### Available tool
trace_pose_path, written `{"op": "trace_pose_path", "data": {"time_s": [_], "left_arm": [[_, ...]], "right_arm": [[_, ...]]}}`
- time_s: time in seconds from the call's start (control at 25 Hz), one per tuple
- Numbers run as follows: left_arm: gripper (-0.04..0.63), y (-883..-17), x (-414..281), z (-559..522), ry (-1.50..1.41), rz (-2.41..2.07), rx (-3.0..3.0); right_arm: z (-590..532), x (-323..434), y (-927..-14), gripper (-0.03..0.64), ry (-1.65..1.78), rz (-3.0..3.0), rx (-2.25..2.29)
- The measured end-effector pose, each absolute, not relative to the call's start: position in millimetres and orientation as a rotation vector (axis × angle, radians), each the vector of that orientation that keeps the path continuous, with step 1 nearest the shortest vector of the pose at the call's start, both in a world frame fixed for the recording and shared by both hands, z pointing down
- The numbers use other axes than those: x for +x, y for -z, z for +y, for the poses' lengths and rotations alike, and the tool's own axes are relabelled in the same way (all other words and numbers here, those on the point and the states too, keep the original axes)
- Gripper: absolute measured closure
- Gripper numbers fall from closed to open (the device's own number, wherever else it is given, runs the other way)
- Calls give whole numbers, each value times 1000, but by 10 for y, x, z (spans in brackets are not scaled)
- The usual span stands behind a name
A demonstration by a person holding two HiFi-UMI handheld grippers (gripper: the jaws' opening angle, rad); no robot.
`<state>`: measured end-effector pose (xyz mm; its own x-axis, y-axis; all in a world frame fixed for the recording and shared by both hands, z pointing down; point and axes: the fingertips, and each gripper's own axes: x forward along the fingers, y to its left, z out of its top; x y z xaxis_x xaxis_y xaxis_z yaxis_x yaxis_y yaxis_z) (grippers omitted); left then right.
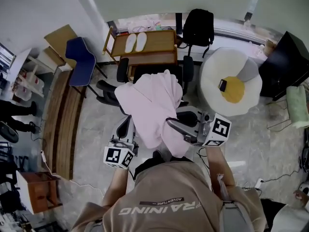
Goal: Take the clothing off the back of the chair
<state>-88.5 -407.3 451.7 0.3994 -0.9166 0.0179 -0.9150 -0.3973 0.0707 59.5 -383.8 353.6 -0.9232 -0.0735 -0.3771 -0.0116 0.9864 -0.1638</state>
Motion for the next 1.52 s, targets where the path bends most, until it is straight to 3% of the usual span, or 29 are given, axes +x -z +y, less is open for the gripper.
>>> {"op": "trace_pose_path", "data": {"time_s": [0.68, 1.08, 1.52], "left_arm": [[581, -4621, -1355, -3316, 22, -1423, 2765], [581, -4702, -1509, -3005, 50, -1294, 2766], [581, -4614, -1322, -2501, 53, -1299, 2790]], "right_arm": [[-3122, 83, -3691, 566, 151, 2794, -499], [-2688, 172, -3505, 568, 188, 2649, -698], [-2045, 277, -3309, 571, 129, 2645, -632]]}}
